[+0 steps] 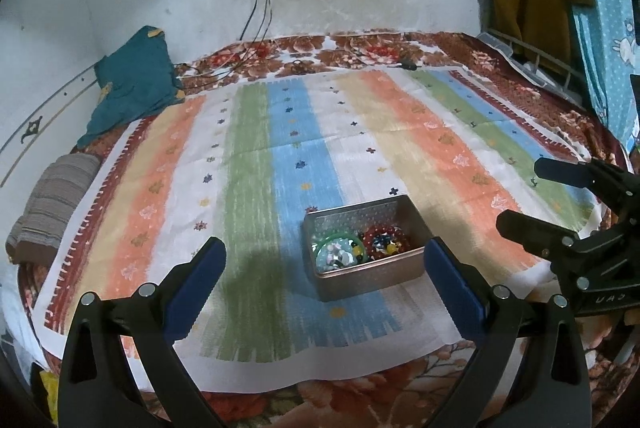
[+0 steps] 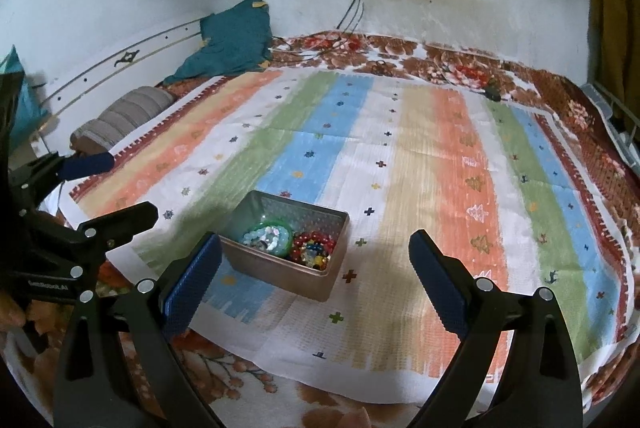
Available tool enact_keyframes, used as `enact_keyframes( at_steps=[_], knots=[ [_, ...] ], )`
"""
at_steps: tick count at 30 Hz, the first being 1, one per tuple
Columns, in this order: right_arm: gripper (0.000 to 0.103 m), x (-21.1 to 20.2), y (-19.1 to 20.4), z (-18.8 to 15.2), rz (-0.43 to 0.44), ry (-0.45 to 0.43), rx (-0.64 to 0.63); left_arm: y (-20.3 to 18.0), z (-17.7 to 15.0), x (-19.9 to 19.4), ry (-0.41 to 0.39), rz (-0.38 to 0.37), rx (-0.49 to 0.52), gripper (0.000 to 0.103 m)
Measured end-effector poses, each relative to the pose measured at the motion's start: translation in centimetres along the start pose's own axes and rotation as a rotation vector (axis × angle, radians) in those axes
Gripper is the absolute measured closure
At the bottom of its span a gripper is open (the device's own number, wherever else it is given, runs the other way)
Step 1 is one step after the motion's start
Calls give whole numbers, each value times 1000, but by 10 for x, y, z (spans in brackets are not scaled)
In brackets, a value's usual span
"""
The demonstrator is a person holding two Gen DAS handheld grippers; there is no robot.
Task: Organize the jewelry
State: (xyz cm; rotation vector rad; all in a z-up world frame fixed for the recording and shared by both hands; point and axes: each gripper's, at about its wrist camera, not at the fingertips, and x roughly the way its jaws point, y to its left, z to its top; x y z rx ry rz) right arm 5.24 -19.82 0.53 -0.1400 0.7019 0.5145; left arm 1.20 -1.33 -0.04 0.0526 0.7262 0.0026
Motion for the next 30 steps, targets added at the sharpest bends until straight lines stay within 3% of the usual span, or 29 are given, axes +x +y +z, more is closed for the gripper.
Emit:
enact_keyframes(
  at_steps=[30],
  knots=[
    [8, -9, -2, 4, 0, -35, 18, -4, 1, -9, -30, -32, -27, 6]
  ],
)
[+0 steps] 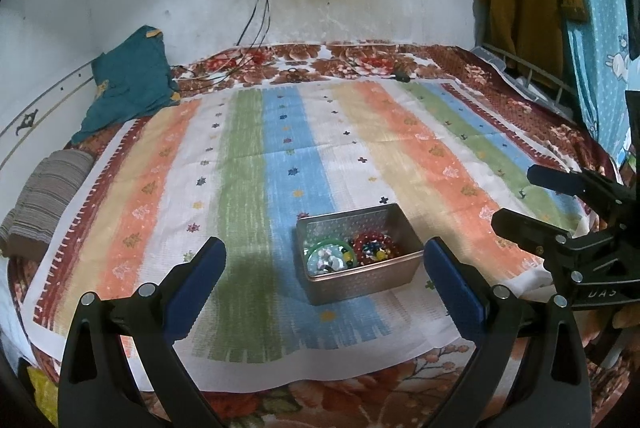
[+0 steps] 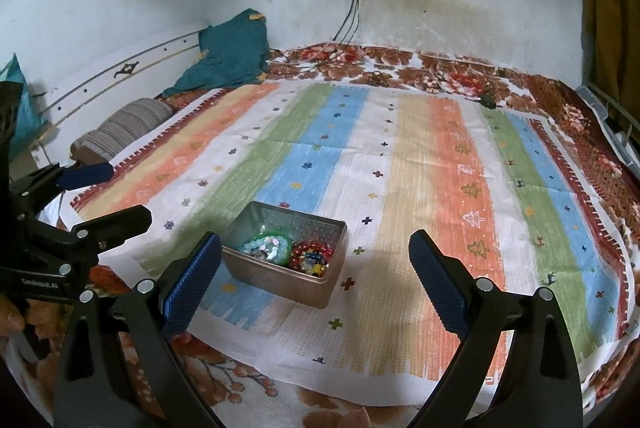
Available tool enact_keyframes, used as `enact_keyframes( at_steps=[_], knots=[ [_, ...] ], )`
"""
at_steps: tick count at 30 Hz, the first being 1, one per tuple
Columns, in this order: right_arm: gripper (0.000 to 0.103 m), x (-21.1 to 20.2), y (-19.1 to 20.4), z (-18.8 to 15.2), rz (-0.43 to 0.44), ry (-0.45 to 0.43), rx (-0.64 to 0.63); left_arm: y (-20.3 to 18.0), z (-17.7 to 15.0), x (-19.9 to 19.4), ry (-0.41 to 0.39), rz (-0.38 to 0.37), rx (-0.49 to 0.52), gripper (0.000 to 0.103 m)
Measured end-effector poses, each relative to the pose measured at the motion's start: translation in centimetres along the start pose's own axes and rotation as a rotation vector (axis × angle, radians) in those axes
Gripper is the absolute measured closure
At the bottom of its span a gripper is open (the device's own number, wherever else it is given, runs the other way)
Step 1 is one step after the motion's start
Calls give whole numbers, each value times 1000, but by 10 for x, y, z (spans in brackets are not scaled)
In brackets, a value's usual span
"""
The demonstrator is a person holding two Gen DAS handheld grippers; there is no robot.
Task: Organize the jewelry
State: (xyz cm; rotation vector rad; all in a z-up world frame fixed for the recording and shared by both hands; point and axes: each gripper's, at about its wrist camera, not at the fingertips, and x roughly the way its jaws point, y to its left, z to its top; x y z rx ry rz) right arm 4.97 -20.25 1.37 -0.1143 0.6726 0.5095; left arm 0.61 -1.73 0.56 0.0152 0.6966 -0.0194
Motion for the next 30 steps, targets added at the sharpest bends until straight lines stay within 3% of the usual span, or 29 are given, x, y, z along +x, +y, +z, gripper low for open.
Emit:
enact_keyframes(
  at_steps=[30],
  knots=[
    [6, 0, 4, -1, -4, -8, -1, -5, 1, -4, -26, -22, 21, 6]
  ],
)
